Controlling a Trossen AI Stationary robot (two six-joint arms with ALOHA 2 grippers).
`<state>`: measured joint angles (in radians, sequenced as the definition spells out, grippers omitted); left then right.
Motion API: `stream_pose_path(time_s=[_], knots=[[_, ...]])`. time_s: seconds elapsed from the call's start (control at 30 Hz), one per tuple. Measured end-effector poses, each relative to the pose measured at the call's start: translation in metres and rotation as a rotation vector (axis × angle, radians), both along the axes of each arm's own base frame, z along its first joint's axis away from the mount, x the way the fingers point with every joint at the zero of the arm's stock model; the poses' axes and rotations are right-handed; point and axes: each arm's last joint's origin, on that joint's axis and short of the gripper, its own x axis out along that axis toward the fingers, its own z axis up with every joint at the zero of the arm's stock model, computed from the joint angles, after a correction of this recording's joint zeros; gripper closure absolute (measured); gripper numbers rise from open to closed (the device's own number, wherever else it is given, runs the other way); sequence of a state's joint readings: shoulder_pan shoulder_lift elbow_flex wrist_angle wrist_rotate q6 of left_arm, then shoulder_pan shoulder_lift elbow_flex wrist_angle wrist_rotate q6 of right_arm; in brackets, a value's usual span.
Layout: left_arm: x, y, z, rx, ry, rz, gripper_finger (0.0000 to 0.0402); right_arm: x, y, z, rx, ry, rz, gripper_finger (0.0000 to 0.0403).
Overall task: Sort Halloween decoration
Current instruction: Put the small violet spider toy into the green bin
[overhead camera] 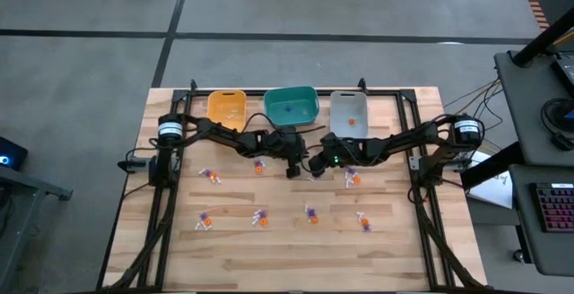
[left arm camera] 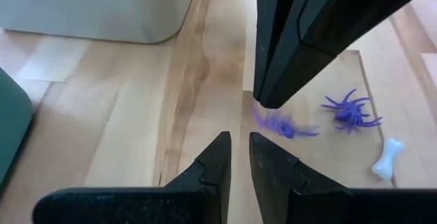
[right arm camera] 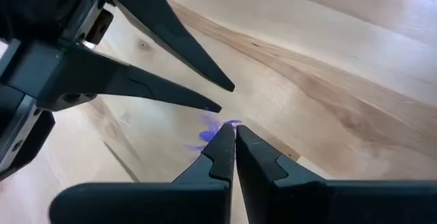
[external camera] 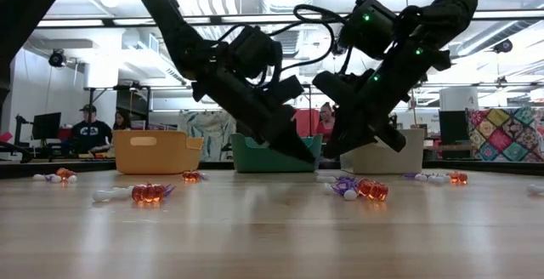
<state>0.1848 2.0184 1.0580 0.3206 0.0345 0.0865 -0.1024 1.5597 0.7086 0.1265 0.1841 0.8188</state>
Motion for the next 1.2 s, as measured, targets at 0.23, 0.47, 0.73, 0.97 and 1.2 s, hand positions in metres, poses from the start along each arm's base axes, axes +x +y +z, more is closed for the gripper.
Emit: stream_pose_path(time_s=[0.23,0.47,0.73,0.97,1.2], knots=[[-0.002,0.000,0.006,-0.002,0.010,-0.001,0.0364,0.000,0.002,0.001,0.000,-0.002,0.007,0.0394],[-0.008,-0.002,0.019,0.028,0.041,-0.033,0.0364,0.000,0.005,0.003,-0.050,0.011,0.071,0.0394],[-0.009,-0.006,0.012,0.035,0.076,-0.179,0.0364,-0.007,0.022,0.016,-0.171,0.062,0.261,0.0394],[-0.002,-0.008,0.000,-0.010,0.017,-0.229,0.0364,-0.008,0.033,0.018,-0.315,0.108,0.455,0.0394],[0.000,-0.005,-0.009,0.022,0.022,-0.160,0.0364,-0.008,0.029,0.017,-0.203,0.072,0.317,0.0394]])
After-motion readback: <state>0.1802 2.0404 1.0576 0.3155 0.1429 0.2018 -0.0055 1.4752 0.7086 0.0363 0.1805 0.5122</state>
